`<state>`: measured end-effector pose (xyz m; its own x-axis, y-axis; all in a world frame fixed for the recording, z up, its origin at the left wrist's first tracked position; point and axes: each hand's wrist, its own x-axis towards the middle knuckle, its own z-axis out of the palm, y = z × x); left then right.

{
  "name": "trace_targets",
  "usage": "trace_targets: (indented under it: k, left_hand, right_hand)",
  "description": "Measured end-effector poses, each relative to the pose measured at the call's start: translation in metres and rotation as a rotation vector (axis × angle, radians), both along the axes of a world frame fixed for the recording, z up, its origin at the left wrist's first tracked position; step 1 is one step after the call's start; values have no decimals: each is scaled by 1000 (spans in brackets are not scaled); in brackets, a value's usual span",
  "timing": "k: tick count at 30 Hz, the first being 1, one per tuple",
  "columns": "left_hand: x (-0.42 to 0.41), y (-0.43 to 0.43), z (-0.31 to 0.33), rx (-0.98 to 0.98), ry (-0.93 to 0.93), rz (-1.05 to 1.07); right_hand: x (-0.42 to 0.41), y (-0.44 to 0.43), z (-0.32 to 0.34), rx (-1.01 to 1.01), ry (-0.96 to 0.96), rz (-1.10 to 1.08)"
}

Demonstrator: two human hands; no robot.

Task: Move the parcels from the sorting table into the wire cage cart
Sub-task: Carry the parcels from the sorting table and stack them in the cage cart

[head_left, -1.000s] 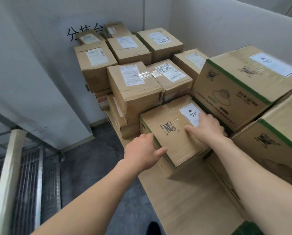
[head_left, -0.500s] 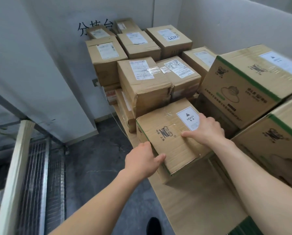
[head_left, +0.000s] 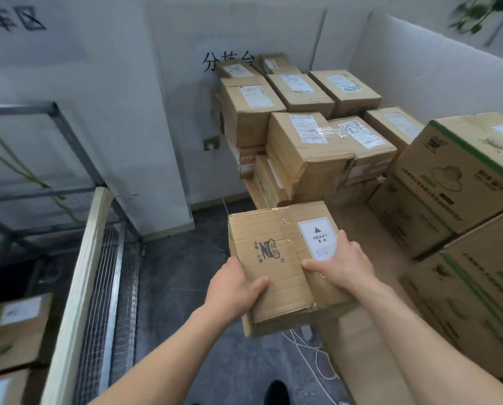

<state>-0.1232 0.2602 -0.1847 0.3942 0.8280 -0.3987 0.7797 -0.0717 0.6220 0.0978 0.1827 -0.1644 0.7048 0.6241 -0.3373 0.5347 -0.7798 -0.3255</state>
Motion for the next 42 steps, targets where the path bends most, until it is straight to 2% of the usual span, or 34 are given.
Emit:
trace_targets:
  k: [9, 16, 29, 35, 42]
  left_hand:
    - [-131, 42, 8, 32, 7, 273]
    - [-212, 76, 10, 37, -55, 459]
    - [-266, 170, 10, 98, -19, 797]
    - [-284, 208, 9, 110, 2, 954]
    - [-321, 228, -6, 84, -20, 1179]
  right_hand:
    - [-124, 59, 2, 160, 110, 144]
    - [-185, 126, 6, 180, 178, 321]
    - [-248, 305, -3, 120, 354, 633]
    - [-279, 387, -3, 96, 337, 871]
    - [-337, 441, -11, 56, 329, 1099]
